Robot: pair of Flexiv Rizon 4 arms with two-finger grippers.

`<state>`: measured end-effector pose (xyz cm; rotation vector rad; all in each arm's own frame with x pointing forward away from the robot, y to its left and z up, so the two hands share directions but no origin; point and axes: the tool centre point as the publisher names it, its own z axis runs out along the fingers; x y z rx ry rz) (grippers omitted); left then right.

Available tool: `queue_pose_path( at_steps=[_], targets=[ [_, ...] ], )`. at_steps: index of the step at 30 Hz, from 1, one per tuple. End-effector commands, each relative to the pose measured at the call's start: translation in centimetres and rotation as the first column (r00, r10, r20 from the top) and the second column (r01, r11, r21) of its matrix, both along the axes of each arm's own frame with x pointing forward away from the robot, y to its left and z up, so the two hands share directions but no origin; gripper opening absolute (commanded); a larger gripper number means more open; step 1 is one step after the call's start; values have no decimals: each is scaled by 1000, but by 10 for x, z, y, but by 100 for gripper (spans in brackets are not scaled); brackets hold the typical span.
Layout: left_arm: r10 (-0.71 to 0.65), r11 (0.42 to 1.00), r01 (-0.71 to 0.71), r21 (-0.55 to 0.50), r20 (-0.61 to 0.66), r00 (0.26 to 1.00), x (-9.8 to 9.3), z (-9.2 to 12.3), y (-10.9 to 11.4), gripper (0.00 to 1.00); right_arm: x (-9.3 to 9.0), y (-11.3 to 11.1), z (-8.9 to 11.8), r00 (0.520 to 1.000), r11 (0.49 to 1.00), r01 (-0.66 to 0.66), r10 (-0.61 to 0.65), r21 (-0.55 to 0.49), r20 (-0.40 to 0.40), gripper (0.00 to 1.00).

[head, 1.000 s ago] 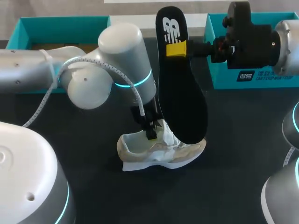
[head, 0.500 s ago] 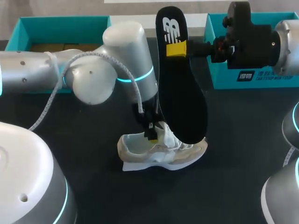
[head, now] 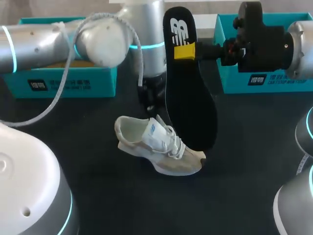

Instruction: Take the shoe out of the shoebox, open the shoe tongue, remove and reinsert the insole, then place the shoe into the shoebox

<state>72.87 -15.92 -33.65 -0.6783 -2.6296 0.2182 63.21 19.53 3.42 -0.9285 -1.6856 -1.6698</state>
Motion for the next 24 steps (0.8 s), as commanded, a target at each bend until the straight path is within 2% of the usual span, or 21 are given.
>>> queue_pose_path(
  at_steps=[1,15,16,17,18,19,20,24],
  targets=[
    [-580,807,583,-94,-314,752,7,16,1,0,1,4,0,1000,1000,2,-2,-1,-1,0],
    [-580,807,583,-94,-314,752,7,16,1,0,1,4,0,1000,1000,2,-2,-1,-1,0],
    [-630,767,631,-116,-321,707,5,13,-3,0,1,4,0,1000,1000,2,-2,-1,-1,0],
    [-648,752,652,-101,-296,701,3,13,-4,0,1,4,0,1000,1000,2,-2,-1,-1,0],
    [-713,681,726,-90,-308,630,1,13,-9,0,1,4,0,1000,1000,2,-2,-1,-1,0],
    [-734,665,738,-117,-282,617,2,13,-10,0,1,4,0,1000,1000,2,-2,-1,-1,0],
    [-767,621,778,-92,-276,579,2,15,-11,0,1,4,0,1000,1000,2,-2,-1,-1,0],
    [-814,551,834,-38,-245,527,3,15,-15,0,1,4,0,1000,1000,2,-2,-1,-1,0]
  ],
)
